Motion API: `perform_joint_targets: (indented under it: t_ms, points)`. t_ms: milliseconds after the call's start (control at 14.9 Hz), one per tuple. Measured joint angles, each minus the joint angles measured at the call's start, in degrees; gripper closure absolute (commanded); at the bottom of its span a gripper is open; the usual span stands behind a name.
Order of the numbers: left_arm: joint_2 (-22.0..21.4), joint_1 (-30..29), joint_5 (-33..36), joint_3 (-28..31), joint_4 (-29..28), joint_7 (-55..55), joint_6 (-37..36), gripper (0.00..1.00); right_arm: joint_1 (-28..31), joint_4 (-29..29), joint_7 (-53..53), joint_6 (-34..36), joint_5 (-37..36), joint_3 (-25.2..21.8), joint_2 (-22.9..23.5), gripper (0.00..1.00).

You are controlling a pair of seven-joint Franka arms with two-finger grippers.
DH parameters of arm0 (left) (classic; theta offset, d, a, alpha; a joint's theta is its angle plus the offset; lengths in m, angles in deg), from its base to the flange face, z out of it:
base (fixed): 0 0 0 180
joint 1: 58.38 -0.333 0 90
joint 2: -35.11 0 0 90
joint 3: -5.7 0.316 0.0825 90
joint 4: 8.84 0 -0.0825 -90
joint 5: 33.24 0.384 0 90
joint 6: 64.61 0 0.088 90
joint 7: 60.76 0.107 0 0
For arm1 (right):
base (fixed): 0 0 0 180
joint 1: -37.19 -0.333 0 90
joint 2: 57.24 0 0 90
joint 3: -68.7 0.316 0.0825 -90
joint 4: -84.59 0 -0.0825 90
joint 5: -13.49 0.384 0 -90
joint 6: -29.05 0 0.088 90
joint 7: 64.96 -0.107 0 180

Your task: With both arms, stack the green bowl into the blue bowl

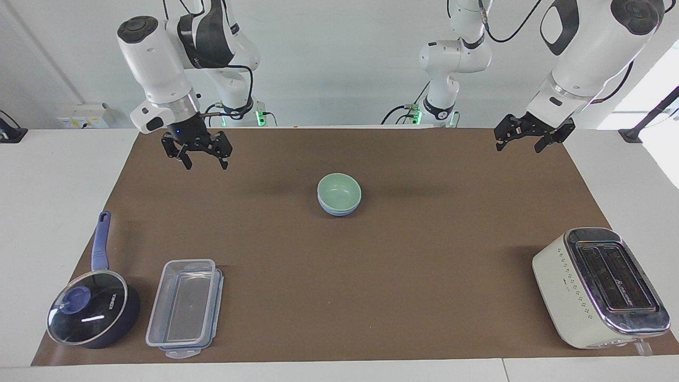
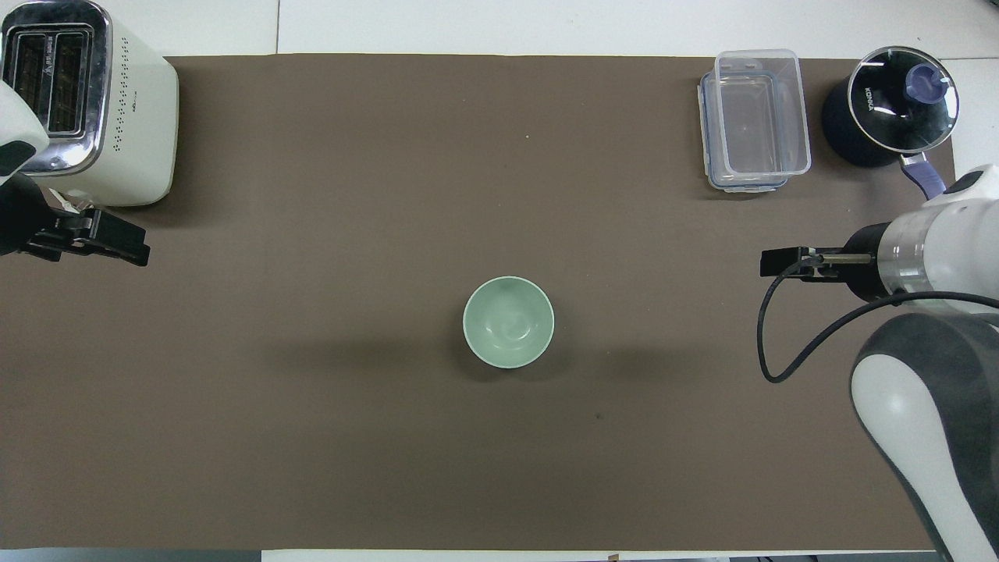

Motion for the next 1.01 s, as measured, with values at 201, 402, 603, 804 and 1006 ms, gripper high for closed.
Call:
perform_joint_targets:
  t_ms: [201, 402, 603, 804, 1006]
  points:
    - [-0.73, -2.81, 0.06, -2.38, -0.06, 0.00, 0.01, 0.00, 0.31, -4.67, 0.00, 5.17, -0.84, -0.01, 1.69, 0.00]
    - [-1.96, -3.09, 0.07, -2.64, -0.40, 0.00, -0.03, 0.00, 1.15, -10.45, -0.01, 9.31, -3.71, -0.01, 3.83, 0.00]
    - [-2.32, -3.96, 0.07, -2.97, -0.56, 0.00, -0.07, 0.00, 1.15, -14.00, 0.00, 10.22, -4.50, 0.19, 5.18, 0.00]
    - [-2.32, -5.17, 0.06, -3.79, -0.70, 0.01, -0.08, 0.00, 1.13, -17.56, 0.00, 12.81, -4.52, 0.34, 6.50, 0.00]
    - [-2.32, -5.47, 0.06, -4.12, -0.72, 0.01, -0.10, 0.00, 1.07, -20.05, 0.00, 14.73, -4.52, 0.37, 8.03, 0.00]
